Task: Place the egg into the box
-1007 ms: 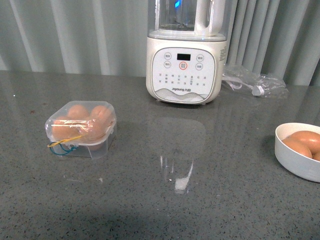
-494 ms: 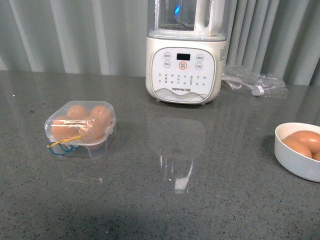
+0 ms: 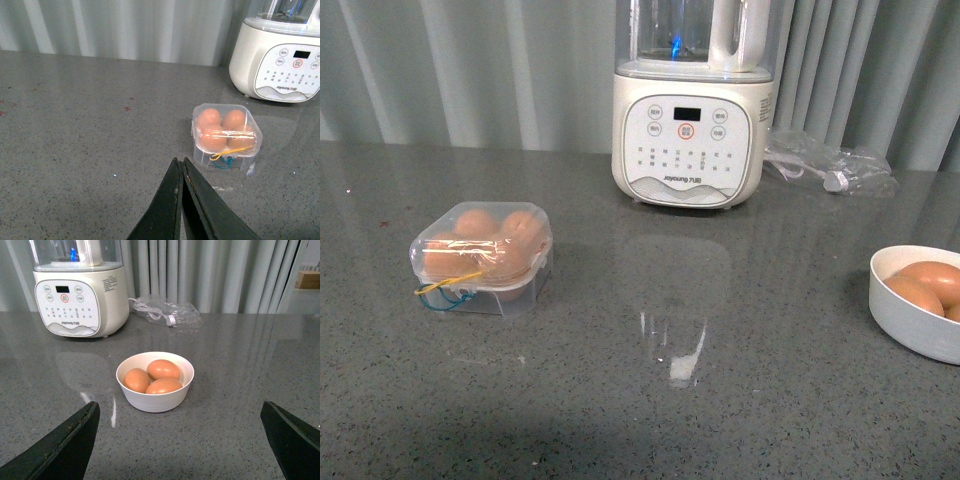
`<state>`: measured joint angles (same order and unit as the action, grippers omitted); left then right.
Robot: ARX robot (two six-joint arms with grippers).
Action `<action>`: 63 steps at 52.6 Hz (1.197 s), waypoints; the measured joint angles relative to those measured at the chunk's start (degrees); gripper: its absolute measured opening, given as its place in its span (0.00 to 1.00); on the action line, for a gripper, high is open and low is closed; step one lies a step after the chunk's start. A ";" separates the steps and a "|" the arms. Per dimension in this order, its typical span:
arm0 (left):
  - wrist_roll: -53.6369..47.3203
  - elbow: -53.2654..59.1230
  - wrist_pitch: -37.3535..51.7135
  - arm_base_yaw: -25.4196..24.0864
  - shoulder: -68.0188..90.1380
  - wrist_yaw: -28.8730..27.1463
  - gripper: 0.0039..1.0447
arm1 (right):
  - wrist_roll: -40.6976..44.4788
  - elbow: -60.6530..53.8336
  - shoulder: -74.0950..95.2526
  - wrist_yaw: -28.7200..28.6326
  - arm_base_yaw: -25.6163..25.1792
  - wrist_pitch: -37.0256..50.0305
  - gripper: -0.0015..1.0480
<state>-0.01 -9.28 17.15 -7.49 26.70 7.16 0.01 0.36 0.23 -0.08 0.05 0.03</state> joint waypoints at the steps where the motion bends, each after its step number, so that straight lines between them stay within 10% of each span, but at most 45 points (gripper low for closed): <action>1: 0.04 0.37 0.00 0.31 -0.44 -0.22 0.03 | 0.00 0.00 0.00 0.00 0.00 0.00 0.93; 16: 0.11 4.00 -1.64 7.43 -5.95 -6.95 0.03 | 0.00 0.00 0.00 0.00 -0.02 0.00 0.93; 63: 0.13 7.65 -16.94 7.50 -26.47 -7.19 0.03 | 0.00 0.00 0.00 0.00 0.00 0.00 0.93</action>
<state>0.12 -1.63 0.21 0.01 0.23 -0.03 0.01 0.36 0.23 -0.08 0.05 0.03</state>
